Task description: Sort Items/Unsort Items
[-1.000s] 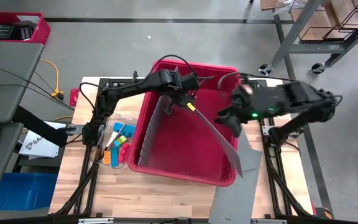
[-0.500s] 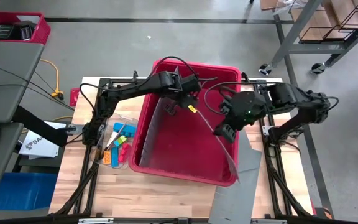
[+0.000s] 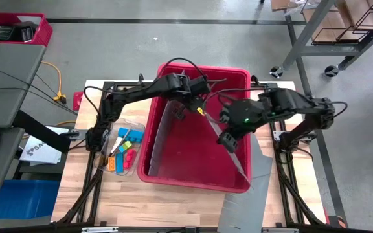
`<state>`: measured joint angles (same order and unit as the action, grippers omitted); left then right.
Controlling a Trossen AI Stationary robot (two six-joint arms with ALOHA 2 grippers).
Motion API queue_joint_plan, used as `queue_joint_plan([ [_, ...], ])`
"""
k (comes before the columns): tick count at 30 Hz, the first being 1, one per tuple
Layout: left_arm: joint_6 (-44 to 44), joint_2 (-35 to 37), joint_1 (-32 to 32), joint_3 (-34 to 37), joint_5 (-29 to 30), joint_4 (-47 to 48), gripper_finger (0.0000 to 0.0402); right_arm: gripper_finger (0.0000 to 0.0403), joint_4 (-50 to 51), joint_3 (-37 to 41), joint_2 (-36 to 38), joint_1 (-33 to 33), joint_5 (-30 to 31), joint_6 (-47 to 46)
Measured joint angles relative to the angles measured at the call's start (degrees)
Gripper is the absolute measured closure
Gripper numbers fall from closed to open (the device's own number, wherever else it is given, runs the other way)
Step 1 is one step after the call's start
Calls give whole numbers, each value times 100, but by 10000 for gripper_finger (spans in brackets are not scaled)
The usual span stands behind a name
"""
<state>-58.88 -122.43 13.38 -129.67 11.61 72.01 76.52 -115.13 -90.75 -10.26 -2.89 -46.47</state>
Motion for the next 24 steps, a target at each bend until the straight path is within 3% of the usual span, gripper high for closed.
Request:
queue_joint_plan([
  [17,249,-64,5,11,-376,318,401,265,1328,-25,-139,144,142,-103],
  [21,276,-53,46,11,-368,268,401,299,1405,4,-161,203,96,-82],
  [24,268,-49,80,11,-295,125,401,359,1472,4,-141,213,89,-8],
])
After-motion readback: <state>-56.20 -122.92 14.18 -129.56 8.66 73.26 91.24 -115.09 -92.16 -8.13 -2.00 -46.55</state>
